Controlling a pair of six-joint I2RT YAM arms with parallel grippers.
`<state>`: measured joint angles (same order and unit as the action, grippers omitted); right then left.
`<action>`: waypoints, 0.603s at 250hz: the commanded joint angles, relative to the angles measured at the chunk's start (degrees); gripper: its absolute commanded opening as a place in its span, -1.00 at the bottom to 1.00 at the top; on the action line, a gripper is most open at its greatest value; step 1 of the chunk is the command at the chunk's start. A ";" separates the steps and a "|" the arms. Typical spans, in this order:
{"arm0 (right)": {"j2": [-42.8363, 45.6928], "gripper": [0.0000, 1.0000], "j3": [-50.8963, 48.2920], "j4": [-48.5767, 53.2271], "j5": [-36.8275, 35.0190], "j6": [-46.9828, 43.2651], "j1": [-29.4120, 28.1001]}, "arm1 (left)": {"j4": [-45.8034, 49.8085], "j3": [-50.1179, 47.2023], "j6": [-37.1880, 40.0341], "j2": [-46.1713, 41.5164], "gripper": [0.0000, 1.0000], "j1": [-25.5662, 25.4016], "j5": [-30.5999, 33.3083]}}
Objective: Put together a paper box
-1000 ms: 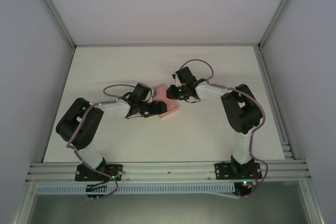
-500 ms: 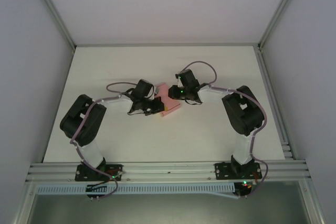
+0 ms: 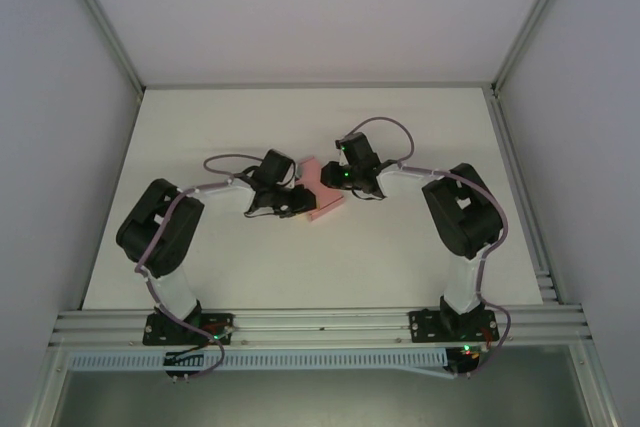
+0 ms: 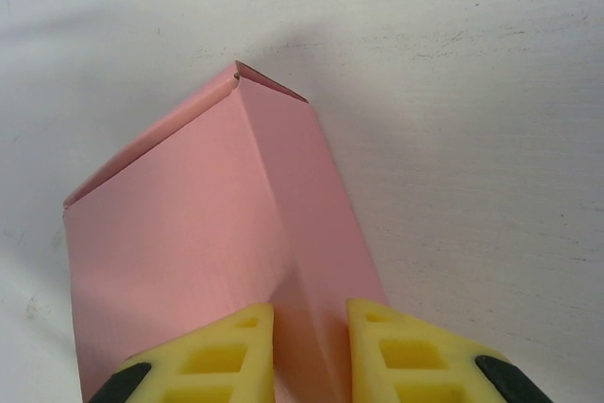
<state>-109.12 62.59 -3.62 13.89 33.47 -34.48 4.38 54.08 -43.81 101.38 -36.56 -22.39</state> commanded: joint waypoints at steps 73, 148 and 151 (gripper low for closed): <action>-5.42 -0.58 -2.83 15.60 6.15 1.62 -4.83 | 2.44 -1.30 7.21 -5.04 0.09 -3.83 5.28; -5.17 -0.62 -1.77 16.80 4.83 1.17 -4.23 | 7.13 -3.14 8.93 -9.90 0.18 -3.94 6.36; -5.17 -0.62 -1.81 16.87 4.75 1.16 -4.27 | 7.59 -3.18 9.17 -10.04 0.18 -3.88 6.64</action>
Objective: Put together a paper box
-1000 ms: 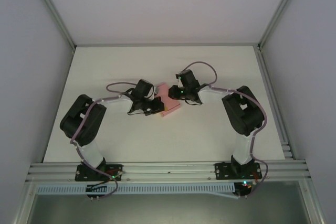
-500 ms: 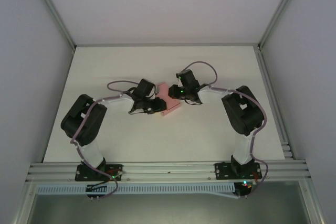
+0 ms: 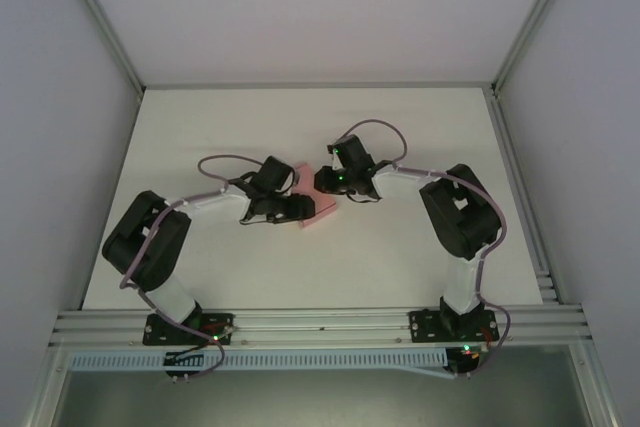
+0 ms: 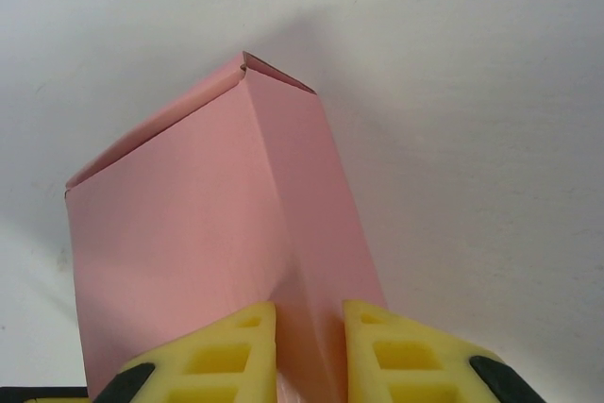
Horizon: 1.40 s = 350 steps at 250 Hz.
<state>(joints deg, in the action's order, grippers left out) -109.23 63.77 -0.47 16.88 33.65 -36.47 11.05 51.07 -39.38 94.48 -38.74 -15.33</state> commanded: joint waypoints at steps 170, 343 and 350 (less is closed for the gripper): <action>-5.67 -0.67 -3.65 13.17 1.92 1.20 -2.65 | -0.12 -2.07 5.15 -1.00 0.15 -1.06 -1.15; -6.25 -0.70 -6.59 9.90 2.66 3.10 -4.05 | -1.82 -0.43 4.09 4.58 -0.66 -0.47 2.86; -5.85 -0.70 -6.04 10.41 2.23 3.01 -3.81 | -1.50 -0.37 4.37 3.72 -0.57 -0.48 2.94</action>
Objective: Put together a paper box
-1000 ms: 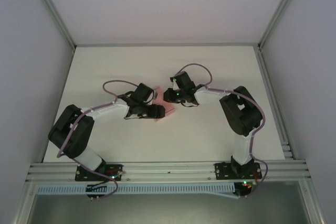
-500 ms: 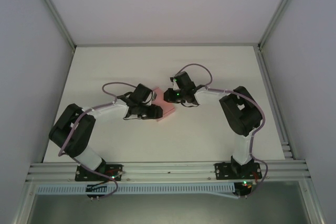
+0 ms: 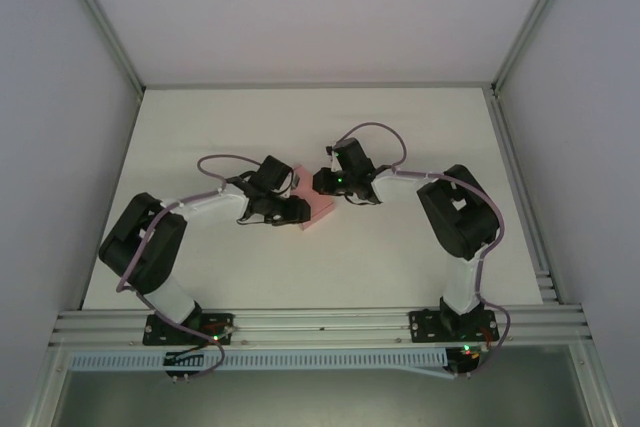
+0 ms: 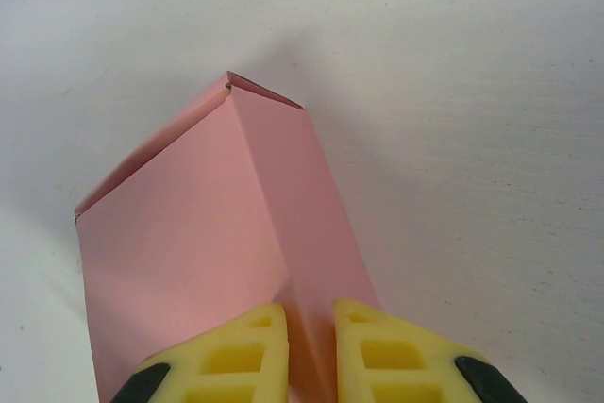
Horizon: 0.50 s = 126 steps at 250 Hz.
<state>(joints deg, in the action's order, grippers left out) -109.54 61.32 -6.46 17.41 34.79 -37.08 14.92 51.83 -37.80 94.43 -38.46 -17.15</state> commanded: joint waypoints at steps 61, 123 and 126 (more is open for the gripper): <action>-1.67 -0.60 3.76 21.77 -1.72 -0.77 0.26 | -0.11 -0.58 4.81 -3.90 0.22 -0.91 9.77; 0.18 -0.37 13.91 26.59 -2.99 -3.85 1.14 | 3.66 -1.92 5.67 -10.78 0.65 -0.92 12.09; 0.35 -0.37 14.24 26.59 -2.95 -3.91 1.18 | 3.89 -1.94 5.79 -11.17 0.67 -0.91 12.25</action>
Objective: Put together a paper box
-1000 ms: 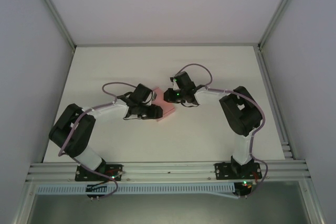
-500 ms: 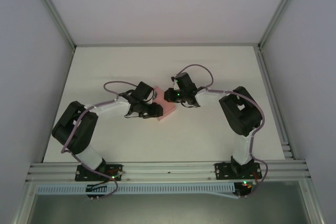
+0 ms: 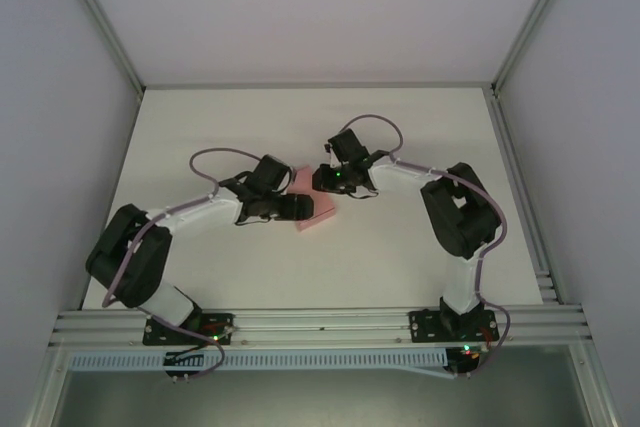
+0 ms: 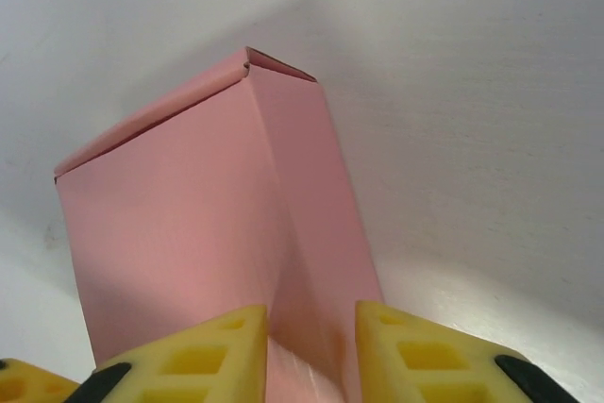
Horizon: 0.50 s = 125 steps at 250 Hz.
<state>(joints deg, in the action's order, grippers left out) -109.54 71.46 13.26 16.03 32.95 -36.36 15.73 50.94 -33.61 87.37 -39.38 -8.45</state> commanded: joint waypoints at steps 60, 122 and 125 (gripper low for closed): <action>3.07 -0.05 11.18 8.52 -0.33 -4.00 1.91 | 8.12 0.14 1.47 -14.13 1.00 2.75 13.14; 17.58 1.00 2.14 9.24 -15.84 -11.51 8.74 | -4.69 -10.46 6.28 -30.48 0.99 20.30 38.17; 18.73 1.00 0.87 8.66 -17.59 -11.71 9.14 | -6.71 -11.62 7.13 -31.03 0.99 21.41 38.42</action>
<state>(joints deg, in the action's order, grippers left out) -100.95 79.26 21.15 11.64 26.28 -30.94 18.31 47.53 -31.51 62.13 -26.09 14.41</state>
